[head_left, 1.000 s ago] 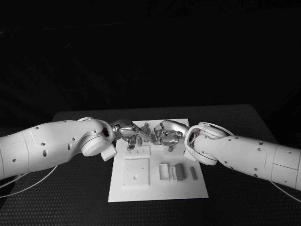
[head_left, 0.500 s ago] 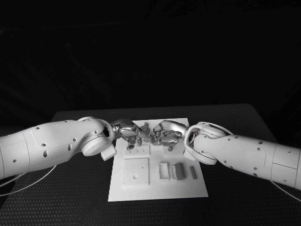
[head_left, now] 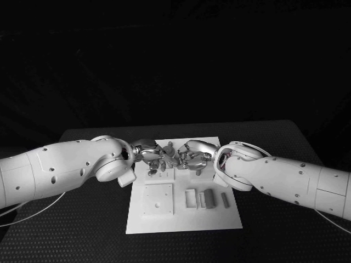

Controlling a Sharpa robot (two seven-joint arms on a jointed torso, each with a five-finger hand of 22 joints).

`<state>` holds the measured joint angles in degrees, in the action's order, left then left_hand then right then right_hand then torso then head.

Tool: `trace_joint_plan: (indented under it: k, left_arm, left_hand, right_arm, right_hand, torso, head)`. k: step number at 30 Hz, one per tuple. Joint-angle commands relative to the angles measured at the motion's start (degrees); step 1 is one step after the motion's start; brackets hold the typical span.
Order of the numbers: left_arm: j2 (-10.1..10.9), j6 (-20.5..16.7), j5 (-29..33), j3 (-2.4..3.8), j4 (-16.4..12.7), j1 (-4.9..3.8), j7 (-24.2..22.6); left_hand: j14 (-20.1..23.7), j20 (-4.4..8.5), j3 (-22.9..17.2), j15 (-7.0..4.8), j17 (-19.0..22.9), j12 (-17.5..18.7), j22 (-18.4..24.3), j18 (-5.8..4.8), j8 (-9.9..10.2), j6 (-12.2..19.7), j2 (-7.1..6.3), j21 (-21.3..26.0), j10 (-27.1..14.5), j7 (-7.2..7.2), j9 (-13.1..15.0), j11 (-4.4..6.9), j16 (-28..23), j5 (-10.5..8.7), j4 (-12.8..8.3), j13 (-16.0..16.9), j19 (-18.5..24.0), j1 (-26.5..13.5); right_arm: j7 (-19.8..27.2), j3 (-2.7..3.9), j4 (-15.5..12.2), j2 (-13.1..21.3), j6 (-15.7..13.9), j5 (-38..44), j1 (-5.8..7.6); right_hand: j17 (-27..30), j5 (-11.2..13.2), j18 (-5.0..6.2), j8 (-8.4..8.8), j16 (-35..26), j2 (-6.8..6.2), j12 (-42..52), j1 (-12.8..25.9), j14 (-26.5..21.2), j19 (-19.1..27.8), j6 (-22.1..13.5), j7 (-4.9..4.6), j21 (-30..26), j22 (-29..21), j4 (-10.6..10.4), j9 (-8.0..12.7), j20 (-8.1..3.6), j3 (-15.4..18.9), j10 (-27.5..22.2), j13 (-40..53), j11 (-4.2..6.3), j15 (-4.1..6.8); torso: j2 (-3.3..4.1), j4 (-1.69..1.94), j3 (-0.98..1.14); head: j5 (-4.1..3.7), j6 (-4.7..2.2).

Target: Assemble the parts on the task board

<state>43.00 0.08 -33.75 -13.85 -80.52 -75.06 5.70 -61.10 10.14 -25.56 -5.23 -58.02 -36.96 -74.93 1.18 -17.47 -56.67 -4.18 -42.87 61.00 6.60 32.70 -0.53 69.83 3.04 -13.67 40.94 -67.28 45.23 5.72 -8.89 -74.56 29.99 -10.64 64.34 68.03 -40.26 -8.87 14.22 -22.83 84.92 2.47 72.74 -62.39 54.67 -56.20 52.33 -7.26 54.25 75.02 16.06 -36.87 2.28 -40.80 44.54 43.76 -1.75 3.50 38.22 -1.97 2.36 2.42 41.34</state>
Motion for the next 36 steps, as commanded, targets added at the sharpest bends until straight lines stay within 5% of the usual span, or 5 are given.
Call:
trace_joint_plan:
  k: [1,17,24,36]
  left_arm:
    - [-0.2,0.87,-0.61,0.05,-0.09,-0.01,-0.63]
    - [-0.6,0.7,-0.38,0.05,-0.13,-0.01,-0.63]
    - [-0.6,0.95,-0.65,0.05,-0.08,-0.01,-0.27]
    - [-0.69,1.07,-0.97,0.05,-0.05,-0.02,-0.33]
  left_hand:
    - [0.12,0.2,-0.03,-0.3,0.11,0.05,-0.9,6.41,-0.21,-0.41,0.83,0.13,0.49,-0.07,0.05,-0.02,0.12,-0.25,0.21,-0.2,0.06,-0.01]
    - [0.2,0.48,0.15,-0.21,0.23,1.08,-0.95,6.1,0.23,-0.05,3.27,0.15,0.66,0.09,-0.15,-0.15,0.1,-0.24,-0.81,-1.0,0.22,0.53]
    - [0.21,0.62,-2.92,-0.26,0.3,1.63,-1.03,5.88,0.16,-0.47,7.76,0.03,1.17,-0.01,-0.14,-0.08,0.17,-0.24,-2.83,-1.49,0.22,5.16]
    - [0.18,0.57,-4.34,-0.25,0.35,2.28,-1.09,5.5,0.05,-0.9,8.58,-0.13,1.77,-0.06,-0.09,-0.07,0.26,-0.25,-2.75,-2.02,0.37,7.05]
  right_arm:
    - [0.38,0.01,-0.16,-0.11,1.25,0.62,-0.01]
    - [0.44,0.01,-0.38,-0.23,1.69,0.74,-0.01]
    - [0.5,0.01,-0.45,-0.17,1.68,0.74,-0.01]
    - [0.54,0.01,-0.72,-0.2,2.18,0.75,-0.01]
  right_hand:
    - [-0.09,0.36,0.78,0.15,0.16,-0.23,-0.22,0.51,0.05,-0.23,0.1,-0.31,0.37,1.0,0.24,-0.06,0.05,-0.14,0.2,0.0,-0.18,0.37]
    - [-0.12,0.37,0.78,0.16,0.14,-0.23,-0.23,0.55,0.04,-0.21,0.09,-0.3,0.39,1.0,0.26,-0.13,0.04,-0.17,0.21,0.01,-0.17,0.38]
    - [-0.13,0.37,0.78,0.16,0.14,-0.23,-0.24,0.57,0.04,-0.21,0.09,-0.3,0.39,1.0,0.26,-0.16,0.04,-0.18,0.21,0.01,-0.17,0.38]
    - [-0.15,0.37,0.78,0.17,0.13,-0.24,-0.25,0.6,0.05,-0.21,0.08,-0.29,0.41,0.99,0.28,-0.21,0.03,-0.2,0.22,0.02,-0.16,0.39]
  torso:
    - [0.0,0.02,-0.01]
    - [0.0,-0.01,0.01]
    - [0.0,0.0,0.01]
    - [0.0,-0.01,0.01]
  head:
    - [0.0,0.03]
    - [-0.02,0.14]
    - [-0.03,0.18]
    - [0.06,0.36]
